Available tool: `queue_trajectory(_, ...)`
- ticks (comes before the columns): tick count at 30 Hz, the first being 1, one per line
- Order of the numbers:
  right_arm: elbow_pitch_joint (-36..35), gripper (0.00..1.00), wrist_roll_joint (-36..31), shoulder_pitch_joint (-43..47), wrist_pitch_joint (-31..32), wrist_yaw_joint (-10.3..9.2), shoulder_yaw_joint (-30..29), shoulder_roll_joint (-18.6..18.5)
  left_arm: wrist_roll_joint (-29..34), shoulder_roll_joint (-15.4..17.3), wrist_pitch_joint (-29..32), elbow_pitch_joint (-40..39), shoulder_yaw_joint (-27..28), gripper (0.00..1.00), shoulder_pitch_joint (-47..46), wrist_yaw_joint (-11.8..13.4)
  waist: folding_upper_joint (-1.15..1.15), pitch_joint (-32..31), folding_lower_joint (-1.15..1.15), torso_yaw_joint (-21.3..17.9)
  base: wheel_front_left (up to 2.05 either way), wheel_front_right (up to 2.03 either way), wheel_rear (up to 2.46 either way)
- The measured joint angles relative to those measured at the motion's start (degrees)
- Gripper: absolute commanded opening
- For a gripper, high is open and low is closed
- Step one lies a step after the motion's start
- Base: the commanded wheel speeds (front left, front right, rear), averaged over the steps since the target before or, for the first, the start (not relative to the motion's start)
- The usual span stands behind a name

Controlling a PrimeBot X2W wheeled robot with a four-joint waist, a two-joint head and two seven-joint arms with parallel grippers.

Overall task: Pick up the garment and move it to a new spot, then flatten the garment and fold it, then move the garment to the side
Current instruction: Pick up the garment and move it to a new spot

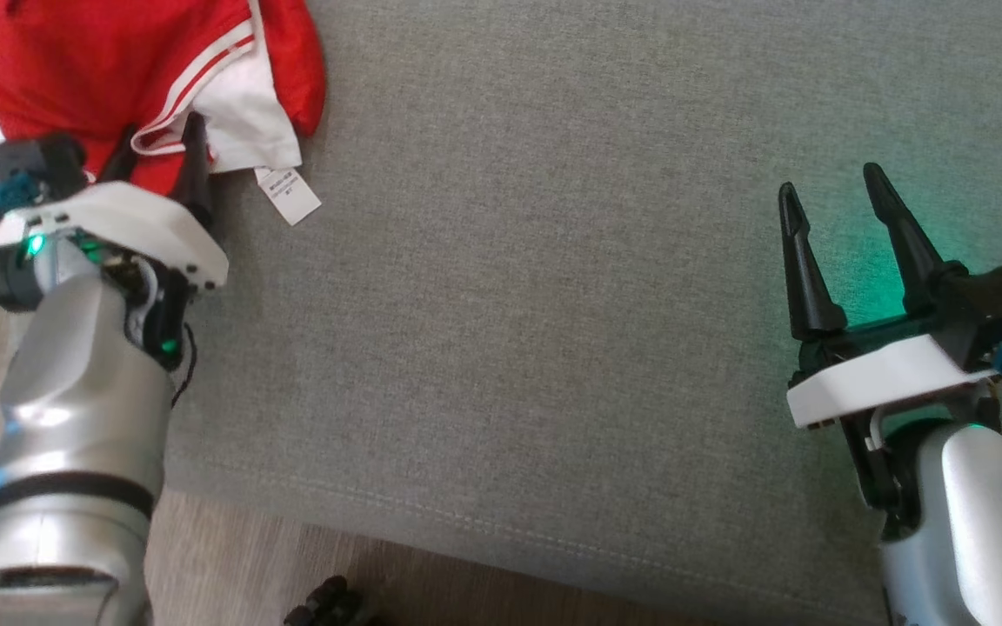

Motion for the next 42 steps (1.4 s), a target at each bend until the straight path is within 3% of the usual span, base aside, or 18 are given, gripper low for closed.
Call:
queue_trajectory(1,0.0,1.0,0.0,0.0,0.0,0.0,0.0,0.0,-0.68,0.12,0.21,1.12,-0.53,1.0,-0.97,0.0,0.0,-0.01,0.0,0.08,0.0,0.0,0.0)
queue_trajectory(2,0.0,1.0,0.0,0.0,0.0,0.0,0.01,0.0,-1.23,0.29,0.38,2.18,-0.92,0.75,-1.76,0.0,0.0,-0.04,0.0,0.14,0.0,0.0,0.0)
queue_trajectory(3,0.01,1.0,0.0,-0.01,0.0,0.0,0.01,0.0,-1.65,0.43,0.64,3.05,-1.21,0.31,-2.46,0.0,0.0,-0.08,0.0,0.21,0.0,0.0,0.0)
queue_trajectory(4,0.01,1.0,0.05,-0.01,0.0,0.0,0.02,0.0,-2.02,0.66,0.62,3.74,-1.48,0.0,-2.93,0.0,0.0,-0.13,0.0,0.3,0.0,0.0,0.0)
queue_trajectory(10,0.94,1.0,0.8,0.01,-0.47,0.0,-0.19,-0.01,-1.46,3.97,-1.97,2.67,-2.3,0.0,-3.92,1.08,0.0,-1.6,0.0,0.69,0.0,0.0,0.0)
queue_trajectory(20,2.57,1.0,3.67,1.1,-2.6,0.0,-1.23,0.0,2.46,6.04,-2.24,-23.52,2.23,0.0,4.55,4.89,0.0,-8.07,0.0,0.64,0.0,0.0,0.0)
queue_trajectory(31,2.78,1.0,6.73,5.49,-3.88,0.0,-1.42,0.04,3.39,5.46,-0.58,-47.2,1.91,0.0,19.15,6.41,0.0,-16.49,0.0,-2.4,0.0,0.0,0.0)
queue_trajectory(37,1.25,1.0,8.08,8.41,-4.04,0.0,-2.91,0.07,3.27,4.11,3.5,-59.2,-1.18,0.0,26.27,7.06,0.0,-19.2,0.0,-6.22,0.0,0.0,0.0)
queue_trajectory(42,0.42,1.0,8.23,8.99,-4.03,0.0,-3.27,0.11,2.24,1.99,6.28,-64.17,-5.57,0.0,28.83,6.33,0.0,-20.19,0.0,-9.77,0.0,0.0,0.0)
